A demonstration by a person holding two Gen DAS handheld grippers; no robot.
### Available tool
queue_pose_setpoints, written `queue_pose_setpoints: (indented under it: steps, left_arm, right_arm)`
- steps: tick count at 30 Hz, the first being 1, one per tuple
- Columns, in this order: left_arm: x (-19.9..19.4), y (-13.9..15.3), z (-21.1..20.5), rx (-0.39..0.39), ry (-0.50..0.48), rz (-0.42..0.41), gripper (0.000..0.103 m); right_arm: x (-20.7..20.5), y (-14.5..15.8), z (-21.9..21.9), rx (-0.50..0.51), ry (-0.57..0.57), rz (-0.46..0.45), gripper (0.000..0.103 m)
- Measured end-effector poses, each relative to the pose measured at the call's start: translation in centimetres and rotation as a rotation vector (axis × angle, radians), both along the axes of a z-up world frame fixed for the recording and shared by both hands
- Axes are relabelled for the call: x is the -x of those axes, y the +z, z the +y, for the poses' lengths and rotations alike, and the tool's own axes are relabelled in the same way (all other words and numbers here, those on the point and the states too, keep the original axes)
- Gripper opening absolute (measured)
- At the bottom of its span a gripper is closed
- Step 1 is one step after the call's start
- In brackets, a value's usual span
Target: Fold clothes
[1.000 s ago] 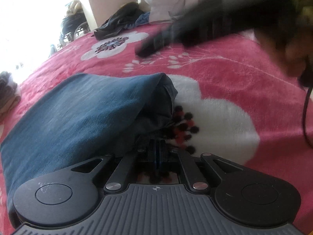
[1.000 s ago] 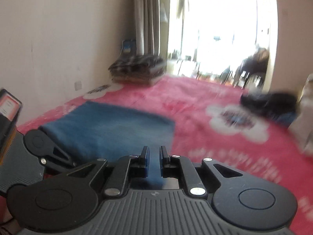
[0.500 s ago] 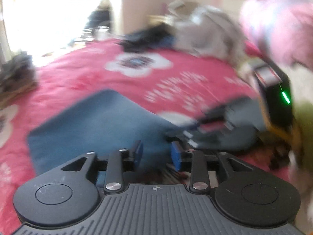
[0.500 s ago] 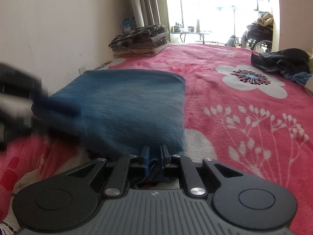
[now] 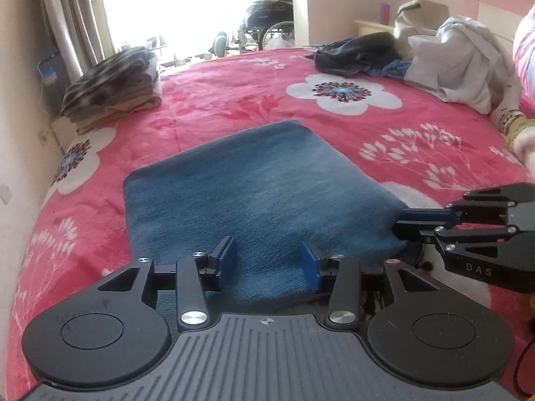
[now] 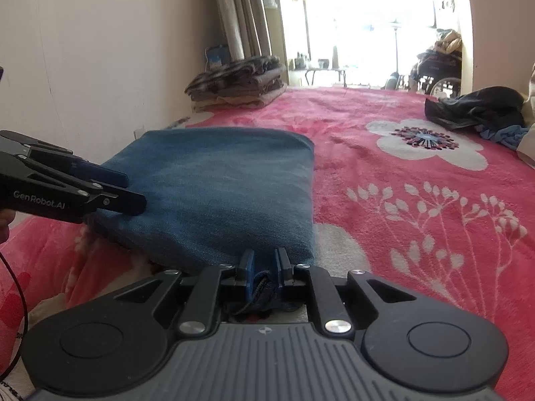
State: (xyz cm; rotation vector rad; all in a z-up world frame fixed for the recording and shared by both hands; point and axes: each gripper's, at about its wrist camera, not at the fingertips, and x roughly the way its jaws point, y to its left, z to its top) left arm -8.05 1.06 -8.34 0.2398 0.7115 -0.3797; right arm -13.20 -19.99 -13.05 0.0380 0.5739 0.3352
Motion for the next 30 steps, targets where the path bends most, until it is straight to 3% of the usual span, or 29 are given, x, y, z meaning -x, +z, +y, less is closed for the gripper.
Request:
queue_pose_setpoints:
  steps: [4, 6, 7, 8, 12, 21, 25, 30]
  left_arm:
    - [-0.1, 0.0, 0.0, 0.008, 0.007, 0.001, 0.045]
    - [-0.1, 0.0, -0.1, 0.006, 0.009, 0.001, 0.046]
    - [-0.1, 0.0, -0.2, 0.007, 0.01, 0.001, 0.047]
    - [-0.1, 0.0, -0.1, 0.009, 0.01, 0.001, 0.047]
    - [-0.1, 0.0, 0.0, 0.02, 0.014, 0.002, 0.047]
    - [0.0, 0.0, 0.1, 0.024, 0.012, -0.003, 0.047]
    - [-0.1, 0.0, 0.2, 0.028, 0.012, -0.002, 0.047]
    - [0.0, -0.1, 0.2, 0.028, 0.009, -0.003, 0.047]
  right_arm:
    - [0.3, -0.2, -0.2, -0.016, -0.008, -0.019, 0.017]
    - [0.1, -0.2, -0.5, -0.018, -0.05, -0.006, 0.046]
    - [-0.3, -0.3, -1.0, -0.035, -0.091, 0.022, 0.073]
    - [-0.6, -0.4, -1.5, -0.053, -0.133, 0.051, 0.083]
    - [-1.3, -0.2, -2.8, -0.114, -0.151, 0.094, 0.083]
    - [-0.8, 1.1, -2.2, -0.021, -0.173, 0.076, 0.083]
    - [-0.3, 3.1, -3.0, 0.014, -0.224, 0.013, 0.083]
    - [-0.8, 6.6, -3.9, -0.048, -0.249, -0.074, 0.067]
